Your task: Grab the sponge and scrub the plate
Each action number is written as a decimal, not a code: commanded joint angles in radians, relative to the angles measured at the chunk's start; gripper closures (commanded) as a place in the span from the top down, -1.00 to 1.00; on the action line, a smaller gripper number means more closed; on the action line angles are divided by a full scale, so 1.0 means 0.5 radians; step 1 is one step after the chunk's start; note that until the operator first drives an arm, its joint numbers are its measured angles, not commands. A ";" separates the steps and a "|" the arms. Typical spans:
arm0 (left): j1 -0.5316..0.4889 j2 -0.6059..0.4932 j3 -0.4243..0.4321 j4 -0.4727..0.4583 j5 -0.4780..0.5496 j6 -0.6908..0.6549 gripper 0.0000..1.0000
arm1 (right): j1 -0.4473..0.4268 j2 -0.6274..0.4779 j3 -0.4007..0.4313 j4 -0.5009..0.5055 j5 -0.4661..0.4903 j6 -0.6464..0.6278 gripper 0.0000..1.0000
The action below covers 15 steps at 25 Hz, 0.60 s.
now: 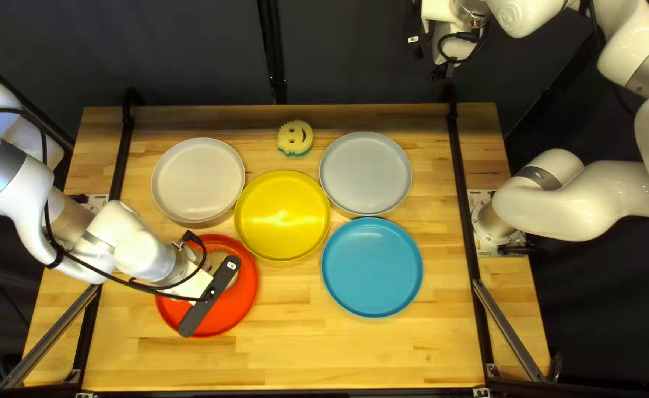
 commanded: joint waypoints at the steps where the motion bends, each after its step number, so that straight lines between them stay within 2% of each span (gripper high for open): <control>1: -0.143 0.035 -0.052 -0.010 0.041 -0.135 -1.00 | 0.000 0.000 0.000 0.000 0.000 0.000 1.00; 9: -0.351 0.136 -0.182 -0.016 0.106 -0.310 -1.00 | 0.000 0.000 0.000 0.000 0.000 0.000 1.00; 15: -0.310 0.052 -0.061 -0.032 0.071 -0.291 -1.00 | 0.000 0.000 0.000 0.000 0.000 0.000 1.00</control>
